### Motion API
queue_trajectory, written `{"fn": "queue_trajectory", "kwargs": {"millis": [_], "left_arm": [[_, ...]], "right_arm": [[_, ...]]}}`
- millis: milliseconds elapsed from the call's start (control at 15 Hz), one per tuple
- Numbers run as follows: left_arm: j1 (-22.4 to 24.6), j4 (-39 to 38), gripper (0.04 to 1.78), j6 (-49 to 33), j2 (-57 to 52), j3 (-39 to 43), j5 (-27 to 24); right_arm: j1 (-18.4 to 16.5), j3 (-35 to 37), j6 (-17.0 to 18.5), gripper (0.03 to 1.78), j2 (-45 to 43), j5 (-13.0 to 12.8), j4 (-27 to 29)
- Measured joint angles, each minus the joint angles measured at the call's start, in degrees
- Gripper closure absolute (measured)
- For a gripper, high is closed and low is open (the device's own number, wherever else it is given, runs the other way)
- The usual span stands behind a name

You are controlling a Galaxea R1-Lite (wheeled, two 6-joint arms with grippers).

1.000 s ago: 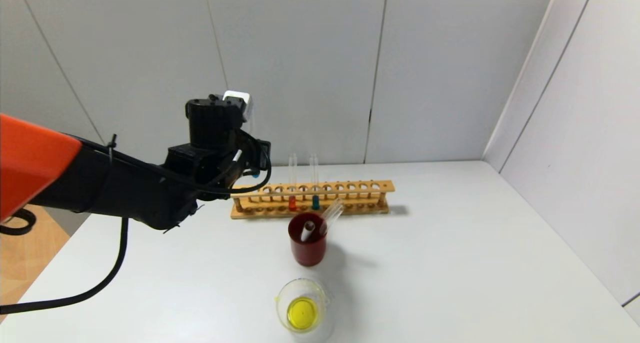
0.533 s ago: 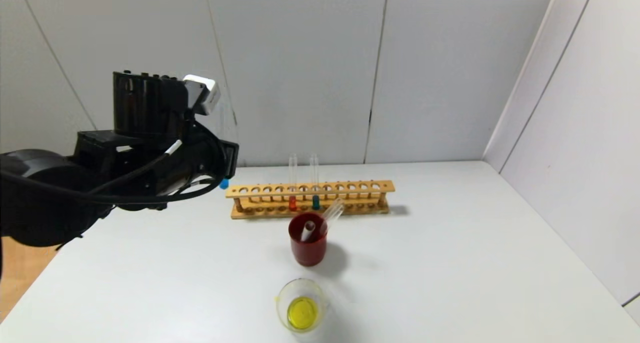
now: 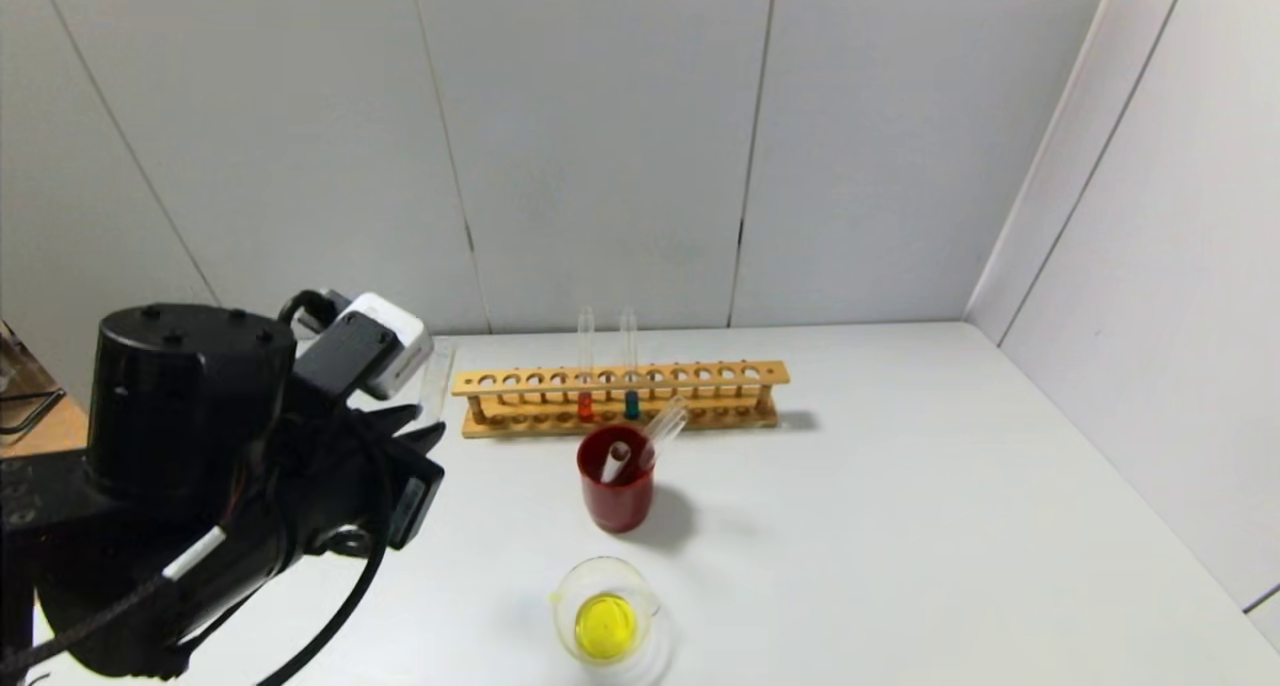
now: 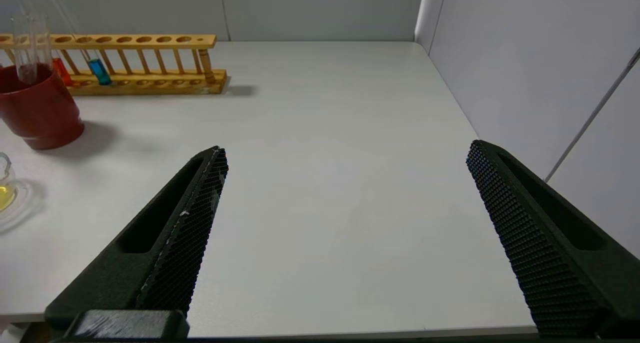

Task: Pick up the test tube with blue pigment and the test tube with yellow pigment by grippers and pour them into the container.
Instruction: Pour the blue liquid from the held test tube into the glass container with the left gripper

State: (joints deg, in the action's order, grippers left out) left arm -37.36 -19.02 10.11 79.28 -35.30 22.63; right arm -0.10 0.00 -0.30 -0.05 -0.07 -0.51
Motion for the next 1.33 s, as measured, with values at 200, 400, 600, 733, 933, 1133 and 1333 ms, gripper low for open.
{"fn": "queue_trajectory", "kwargs": {"millis": [200, 400, 600, 733, 933, 1133, 1333], "left_arm": [[-4.2, 0.0, 1.52, 2.5, -1.8, 5.4, 1.2], [-6.3, 0.0, 1.52, 9.3, -2.0, 7.7, 1.2], [-7.9, 0.2, 1.52, 15.6, -1.3, 8.3, 1.5], [-9.6, 0.5, 1.52, 18.6, -0.4, 8.6, 2.9], [-11.8, 1.6, 1.52, 23.5, 1.5, 8.6, 3.5], [-13.6, 1.7, 1.52, 26.4, 4.8, 8.3, 3.7], [-14.3, 1.1, 1.52, 32.1, 8.1, 8.2, 5.4]], "right_arm": [[0.0, 0.0, 0.0, 0.07, 0.0, 0.0, 0.0], [0.0, 0.0, 0.0, 0.07, 0.0, 0.0, 0.0], [0.0, 0.0, 0.0, 0.07, 0.0, 0.0, 0.0], [0.0, 0.0, 0.0, 0.07, 0.0, 0.0, 0.0], [0.0, 0.0, 0.0, 0.07, 0.0, 0.0, 0.0], [0.0, 0.0, 0.0, 0.07, 0.0, 0.0, 0.0], [0.0, 0.0, 0.0, 0.07, 0.0, 0.0, 0.0]]}}
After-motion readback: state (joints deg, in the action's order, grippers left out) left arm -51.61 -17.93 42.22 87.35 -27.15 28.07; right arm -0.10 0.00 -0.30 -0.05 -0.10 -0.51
